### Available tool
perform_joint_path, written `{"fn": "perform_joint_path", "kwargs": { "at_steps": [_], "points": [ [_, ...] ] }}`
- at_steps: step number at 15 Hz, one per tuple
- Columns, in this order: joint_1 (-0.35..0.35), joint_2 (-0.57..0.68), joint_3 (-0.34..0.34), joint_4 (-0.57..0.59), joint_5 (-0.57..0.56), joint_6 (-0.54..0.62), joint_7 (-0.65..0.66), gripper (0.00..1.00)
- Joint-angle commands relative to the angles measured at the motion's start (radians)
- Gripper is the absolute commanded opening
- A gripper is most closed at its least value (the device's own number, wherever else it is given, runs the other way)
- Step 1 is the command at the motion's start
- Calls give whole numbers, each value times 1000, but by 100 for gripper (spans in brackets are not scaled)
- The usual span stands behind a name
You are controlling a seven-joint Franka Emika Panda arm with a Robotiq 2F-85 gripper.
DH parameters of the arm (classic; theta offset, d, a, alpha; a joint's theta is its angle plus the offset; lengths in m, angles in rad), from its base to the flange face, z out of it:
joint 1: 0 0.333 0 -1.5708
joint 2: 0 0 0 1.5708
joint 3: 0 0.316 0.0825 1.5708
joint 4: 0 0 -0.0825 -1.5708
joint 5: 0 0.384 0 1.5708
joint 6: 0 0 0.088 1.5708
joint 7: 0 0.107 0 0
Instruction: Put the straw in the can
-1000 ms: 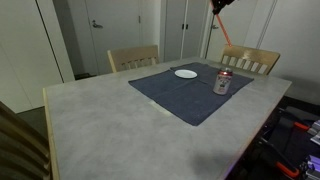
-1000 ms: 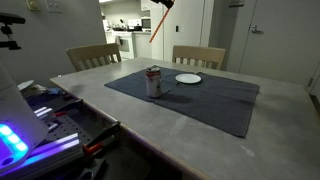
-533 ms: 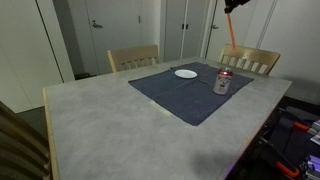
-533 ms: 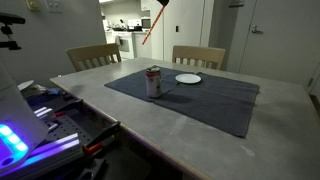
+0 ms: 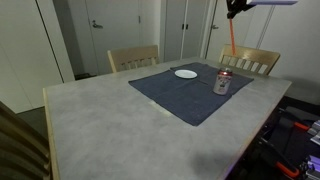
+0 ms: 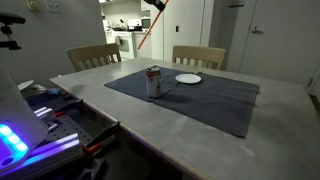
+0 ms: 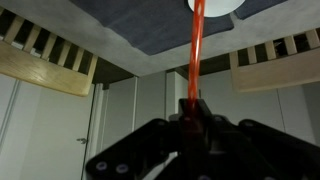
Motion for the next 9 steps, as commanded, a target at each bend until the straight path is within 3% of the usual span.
{"fn": "perform_joint_path", "kwargs": {
  "at_steps": [1, 5, 9],
  "points": [
    [-25, -14, 32, -25, -78, -43, 87, 2],
    [-18, 24, 62, -14, -231, -117, 292, 2],
    [0, 78, 80, -2, -302, -163, 401, 2]
  ]
}}
